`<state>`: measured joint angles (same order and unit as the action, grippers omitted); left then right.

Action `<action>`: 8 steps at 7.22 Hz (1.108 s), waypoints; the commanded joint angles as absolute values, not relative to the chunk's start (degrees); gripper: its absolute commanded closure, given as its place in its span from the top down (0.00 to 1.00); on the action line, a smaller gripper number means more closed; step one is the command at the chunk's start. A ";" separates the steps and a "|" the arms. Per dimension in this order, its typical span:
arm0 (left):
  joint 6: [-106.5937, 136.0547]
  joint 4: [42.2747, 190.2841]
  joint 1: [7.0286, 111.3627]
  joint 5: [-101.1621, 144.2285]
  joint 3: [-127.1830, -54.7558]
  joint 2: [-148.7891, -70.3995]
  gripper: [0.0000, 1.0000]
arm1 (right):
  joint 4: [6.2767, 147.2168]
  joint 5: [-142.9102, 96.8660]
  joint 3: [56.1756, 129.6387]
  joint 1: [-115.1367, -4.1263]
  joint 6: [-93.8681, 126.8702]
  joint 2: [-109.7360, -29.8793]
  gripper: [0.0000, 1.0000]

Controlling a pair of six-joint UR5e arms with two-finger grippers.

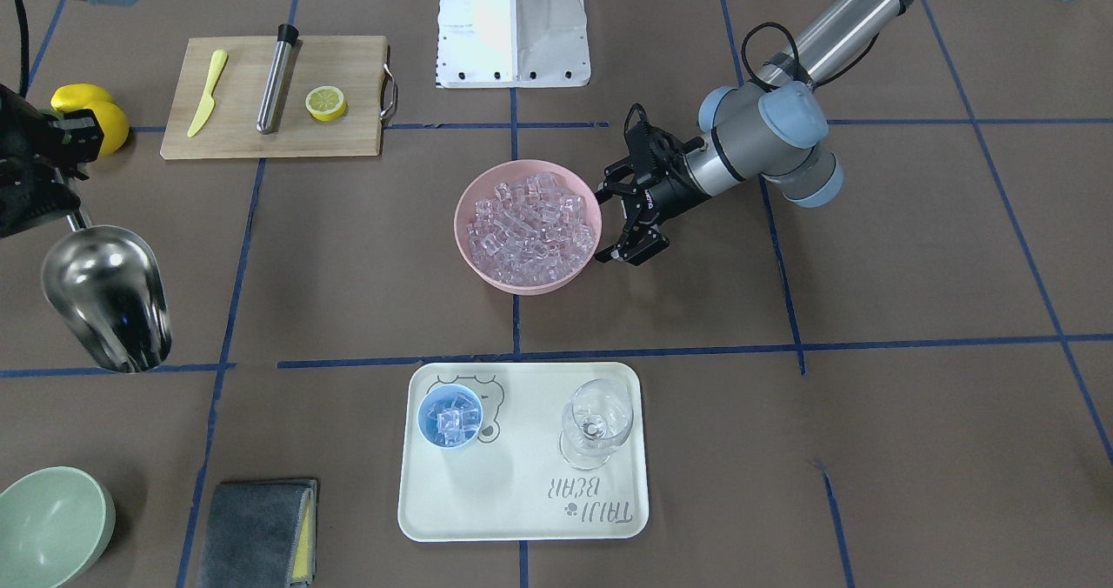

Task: Put ice in cup with scoop
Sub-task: 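Carry the empty scoop back to its spot on the table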

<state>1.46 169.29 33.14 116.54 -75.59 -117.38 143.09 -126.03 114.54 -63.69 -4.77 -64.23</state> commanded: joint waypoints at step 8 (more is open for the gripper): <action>1.41 169.28 33.13 116.54 -75.59 -117.16 1.00 | 92.23 -129.64 116.99 -53.02 37.14 -94.74 0.00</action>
